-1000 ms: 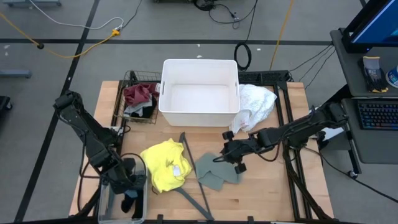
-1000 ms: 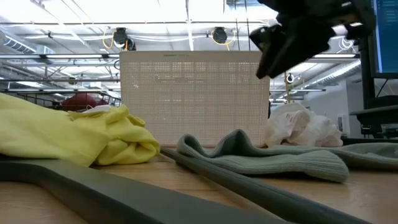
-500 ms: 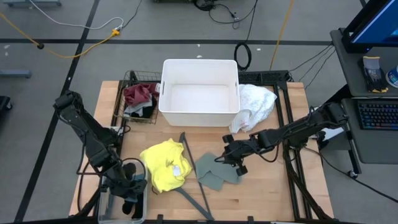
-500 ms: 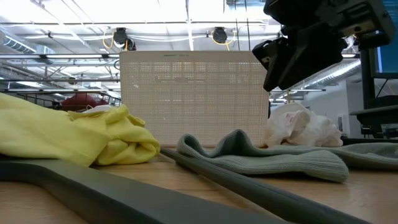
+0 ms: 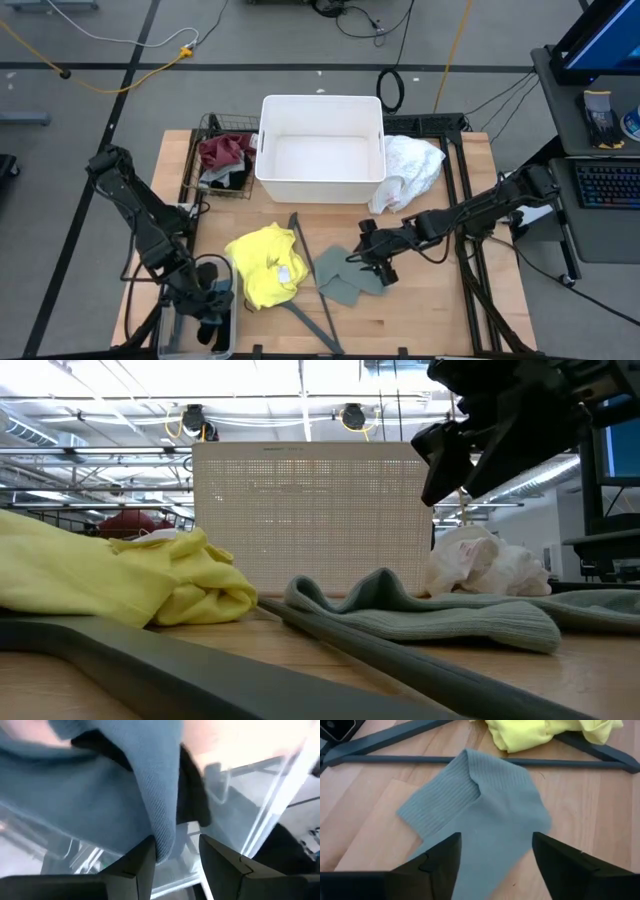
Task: Pick & Place Cloths
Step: Put the blue sock into the transparent bin, then put the gray sock into the transparent bin
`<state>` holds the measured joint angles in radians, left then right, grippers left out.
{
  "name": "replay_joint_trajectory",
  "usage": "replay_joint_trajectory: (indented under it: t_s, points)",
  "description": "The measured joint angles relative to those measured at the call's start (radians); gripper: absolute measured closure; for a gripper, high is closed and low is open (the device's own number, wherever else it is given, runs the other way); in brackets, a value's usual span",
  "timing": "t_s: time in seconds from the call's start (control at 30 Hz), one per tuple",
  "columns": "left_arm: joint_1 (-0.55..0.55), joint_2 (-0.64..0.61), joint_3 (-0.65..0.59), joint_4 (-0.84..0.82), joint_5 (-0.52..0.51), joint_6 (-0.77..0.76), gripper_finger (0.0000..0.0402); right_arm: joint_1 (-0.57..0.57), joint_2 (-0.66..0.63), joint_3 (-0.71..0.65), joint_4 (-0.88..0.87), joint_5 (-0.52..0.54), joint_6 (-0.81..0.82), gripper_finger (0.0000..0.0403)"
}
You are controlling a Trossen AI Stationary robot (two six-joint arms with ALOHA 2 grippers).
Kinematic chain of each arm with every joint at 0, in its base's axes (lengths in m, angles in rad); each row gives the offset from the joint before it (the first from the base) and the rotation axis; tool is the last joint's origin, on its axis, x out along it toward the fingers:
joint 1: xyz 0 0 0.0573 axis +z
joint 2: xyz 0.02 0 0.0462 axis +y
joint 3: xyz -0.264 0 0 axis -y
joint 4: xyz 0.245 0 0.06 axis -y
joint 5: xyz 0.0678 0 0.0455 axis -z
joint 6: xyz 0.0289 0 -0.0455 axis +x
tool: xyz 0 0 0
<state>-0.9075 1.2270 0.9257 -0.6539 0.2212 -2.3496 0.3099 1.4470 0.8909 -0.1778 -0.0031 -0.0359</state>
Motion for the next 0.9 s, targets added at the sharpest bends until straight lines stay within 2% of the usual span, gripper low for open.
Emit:
replay_joint_trajectory:
  t_s: [0.17, 0.27, 0.4, 0.53, 0.77, 0.9]
  points:
    - [0.001, -0.01, 0.0, -0.014, -0.13, 0.061, 0.025, 0.0, 0.026, 0.0, 0.029, 0.003, 0.003, 0.0142]
    - [-0.001, -0.03, 0.0, -0.057, -0.134, 0.027, 0.025, -0.004, 0.063, 0.002, 0.043, 0.004, 0.01, 0.0138]
    - [-0.013, -0.065, 0.0, -0.059, -0.167, 0.056, 0.025, -0.015, 0.119, 0.001, 0.039, 0.006, 0.024, 0.0138]
    - [-0.014, -0.099, 0.0, -0.058, -0.15, 0.038, 0.025, -0.019, 0.162, 0.001, 0.053, 0.042, 0.026, 0.0135]
    - [-0.014, -0.141, 0.0, -0.035, -0.136, 0.089, 0.025, -0.021, 0.251, 0.001, 0.112, 0.056, 0.047, 0.0135]
    - [-0.014, -0.146, 0.0, 0.005, -0.163, 0.15, 0.025, -0.023, 0.306, 0.003, 0.136, 0.057, 0.061, 0.0135]
